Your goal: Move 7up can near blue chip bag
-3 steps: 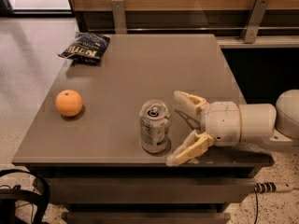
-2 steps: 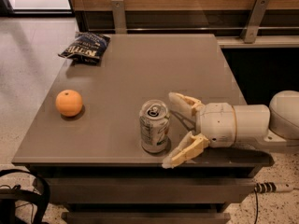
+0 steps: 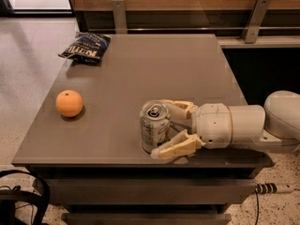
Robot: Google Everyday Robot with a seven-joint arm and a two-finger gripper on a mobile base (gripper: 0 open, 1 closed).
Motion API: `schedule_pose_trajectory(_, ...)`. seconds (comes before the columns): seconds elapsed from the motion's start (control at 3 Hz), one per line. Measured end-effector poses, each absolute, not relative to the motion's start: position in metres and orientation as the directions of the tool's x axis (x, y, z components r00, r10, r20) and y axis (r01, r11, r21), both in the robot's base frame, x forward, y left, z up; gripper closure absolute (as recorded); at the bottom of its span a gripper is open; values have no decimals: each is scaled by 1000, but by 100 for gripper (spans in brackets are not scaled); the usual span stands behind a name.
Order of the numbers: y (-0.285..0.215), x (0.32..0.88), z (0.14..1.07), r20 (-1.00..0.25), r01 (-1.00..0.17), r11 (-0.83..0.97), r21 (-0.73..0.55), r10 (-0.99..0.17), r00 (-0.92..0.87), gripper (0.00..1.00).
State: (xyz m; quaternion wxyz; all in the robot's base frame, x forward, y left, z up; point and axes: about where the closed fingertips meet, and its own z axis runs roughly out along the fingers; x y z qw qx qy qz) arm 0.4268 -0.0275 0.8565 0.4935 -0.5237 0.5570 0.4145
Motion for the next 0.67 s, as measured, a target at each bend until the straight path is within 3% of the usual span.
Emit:
schedule_pose_trajectory(0.33,-25,426,857,-984,-993,102,-57,-175,38,54)
schedule_pose_trajectory(0.67,-23,425,858,-984,-993,99,-58,-176,40,77)
